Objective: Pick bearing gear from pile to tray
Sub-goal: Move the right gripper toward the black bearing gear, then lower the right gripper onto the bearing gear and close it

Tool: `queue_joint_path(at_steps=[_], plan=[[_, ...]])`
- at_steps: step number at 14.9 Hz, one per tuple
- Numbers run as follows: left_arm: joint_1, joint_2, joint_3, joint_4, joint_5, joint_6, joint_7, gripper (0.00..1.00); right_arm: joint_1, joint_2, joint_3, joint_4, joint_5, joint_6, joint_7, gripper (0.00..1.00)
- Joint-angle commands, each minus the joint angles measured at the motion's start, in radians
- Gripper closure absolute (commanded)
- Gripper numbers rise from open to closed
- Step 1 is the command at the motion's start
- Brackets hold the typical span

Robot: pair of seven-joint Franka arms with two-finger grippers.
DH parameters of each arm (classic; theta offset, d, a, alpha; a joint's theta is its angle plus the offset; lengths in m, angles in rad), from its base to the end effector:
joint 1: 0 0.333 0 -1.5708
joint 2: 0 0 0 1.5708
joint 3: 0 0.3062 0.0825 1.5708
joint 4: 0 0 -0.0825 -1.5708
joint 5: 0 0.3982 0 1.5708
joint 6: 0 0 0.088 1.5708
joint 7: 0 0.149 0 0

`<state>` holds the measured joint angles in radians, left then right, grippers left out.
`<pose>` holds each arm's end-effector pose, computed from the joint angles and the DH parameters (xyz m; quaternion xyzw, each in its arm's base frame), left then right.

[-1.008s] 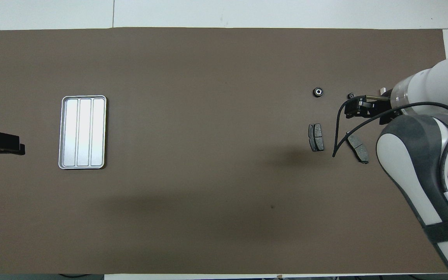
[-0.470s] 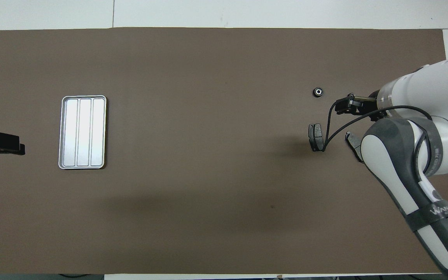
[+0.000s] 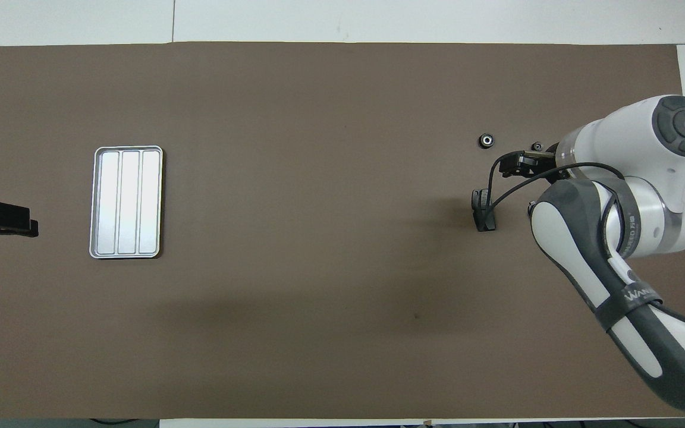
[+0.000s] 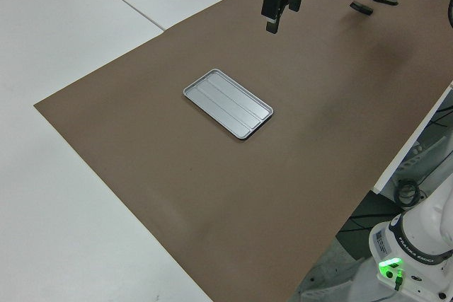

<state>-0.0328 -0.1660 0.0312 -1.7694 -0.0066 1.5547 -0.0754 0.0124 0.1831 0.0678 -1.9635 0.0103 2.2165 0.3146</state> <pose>0.5121 -0.0008 0.5650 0.9990 0.0366 -0.0246 0.0049 0.6120 0.0492 0.3292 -0.9920 0.1206 -0.0324 0.0171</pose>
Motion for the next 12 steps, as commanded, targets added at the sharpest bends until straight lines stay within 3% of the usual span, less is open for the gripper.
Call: queue_joint_path(at_steps=[1,9,12], plan=[[-0.004,-0.007,0.007,-0.004,-0.013,0.008,0.012,0.00,-0.011,0.055,0.003,-0.003,-0.016,0.090,0.095,0.00],[-0.006,-0.007,0.007,-0.004,-0.013,0.008,0.012,0.00,0.003,0.153,0.001,0.011,-0.019,0.218,0.127,0.00],[-0.004,-0.007,0.007,-0.004,-0.012,0.008,0.012,0.00,0.005,0.203,0.003,0.064,-0.049,0.225,0.150,0.00]])
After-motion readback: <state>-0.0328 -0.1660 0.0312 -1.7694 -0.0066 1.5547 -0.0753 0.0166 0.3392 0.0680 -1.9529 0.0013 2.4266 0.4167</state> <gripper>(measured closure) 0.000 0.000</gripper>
